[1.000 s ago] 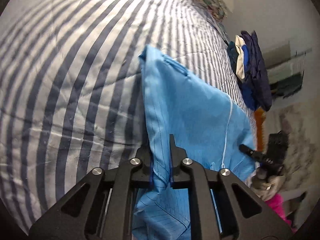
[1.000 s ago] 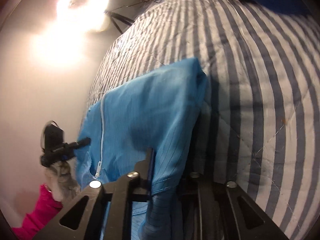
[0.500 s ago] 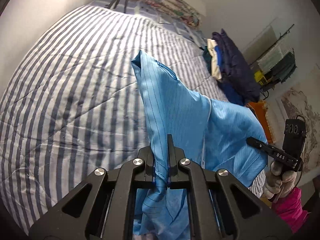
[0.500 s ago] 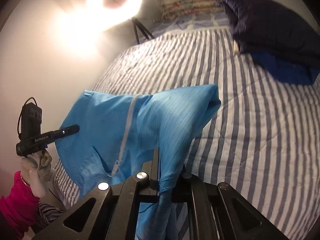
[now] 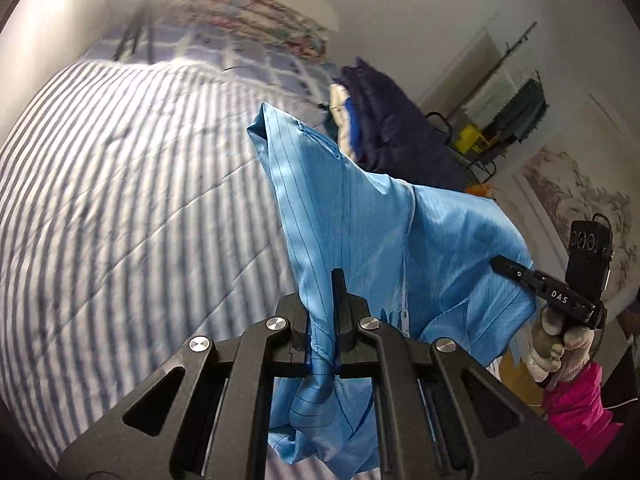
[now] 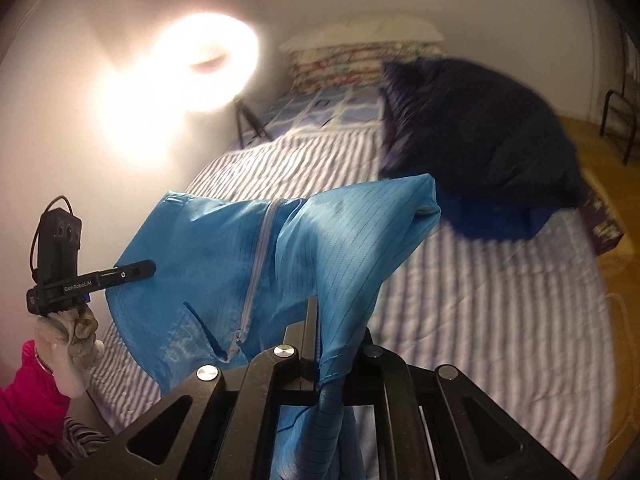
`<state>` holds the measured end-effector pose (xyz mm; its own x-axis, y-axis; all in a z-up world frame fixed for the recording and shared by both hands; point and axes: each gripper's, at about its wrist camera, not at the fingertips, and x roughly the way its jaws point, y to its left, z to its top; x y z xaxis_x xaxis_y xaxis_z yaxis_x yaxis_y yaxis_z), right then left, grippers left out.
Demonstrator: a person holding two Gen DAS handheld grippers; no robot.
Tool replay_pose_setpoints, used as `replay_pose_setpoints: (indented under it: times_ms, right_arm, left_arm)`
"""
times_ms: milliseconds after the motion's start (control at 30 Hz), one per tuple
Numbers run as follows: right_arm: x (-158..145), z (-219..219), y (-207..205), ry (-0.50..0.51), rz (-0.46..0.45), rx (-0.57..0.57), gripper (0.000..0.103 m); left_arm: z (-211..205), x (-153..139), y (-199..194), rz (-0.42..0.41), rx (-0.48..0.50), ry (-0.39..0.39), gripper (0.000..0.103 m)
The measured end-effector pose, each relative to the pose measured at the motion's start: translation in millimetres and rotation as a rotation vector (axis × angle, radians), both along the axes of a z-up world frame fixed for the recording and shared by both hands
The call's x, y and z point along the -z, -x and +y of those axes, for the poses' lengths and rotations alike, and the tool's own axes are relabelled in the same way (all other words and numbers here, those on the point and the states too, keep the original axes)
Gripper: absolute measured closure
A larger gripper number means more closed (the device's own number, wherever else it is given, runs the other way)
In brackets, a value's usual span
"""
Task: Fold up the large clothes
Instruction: 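Grasp the folded coat with both tools and lift it toward the navy stack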
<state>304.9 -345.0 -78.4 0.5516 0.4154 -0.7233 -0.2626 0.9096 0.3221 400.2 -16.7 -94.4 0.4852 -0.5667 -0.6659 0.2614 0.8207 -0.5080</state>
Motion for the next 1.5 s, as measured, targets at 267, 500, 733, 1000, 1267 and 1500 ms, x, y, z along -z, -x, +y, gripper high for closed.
replay_pose_setpoints:
  times_ms: [267, 500, 733, 1000, 1267, 1500]
  right_arm:
    - [-36, -47, -36, 0.098, -0.082, 0.076, 0.1]
    - [-70, -100, -100, 0.165, -0.159, 0.168, 0.1]
    - [-81, -144, -185, 0.208, -0.197, 0.261, 0.1]
    - [-70, -164, -274, 0.29, -0.206, 0.308, 0.1]
    - [0, -189, -330, 0.266, -0.109, 0.338, 0.1]
    - [47, -203, -346, 0.247, -0.049, 0.36, 0.095]
  left_arm:
    - [-74, -36, -79, -0.072, 0.066, 0.006, 0.099]
    - [-139, -66, -166, -0.149, 0.093, 0.015, 0.099]
    - [-187, -63, -264, -0.176, 0.095, 0.027, 0.099]
    - [-209, -45, -343, -0.188, 0.042, 0.026, 0.101]
    - [-223, 26, -378, -0.103, 0.055, -0.032, 0.101]
    - [-235, 57, -385, -0.092, 0.071, -0.054, 0.098]
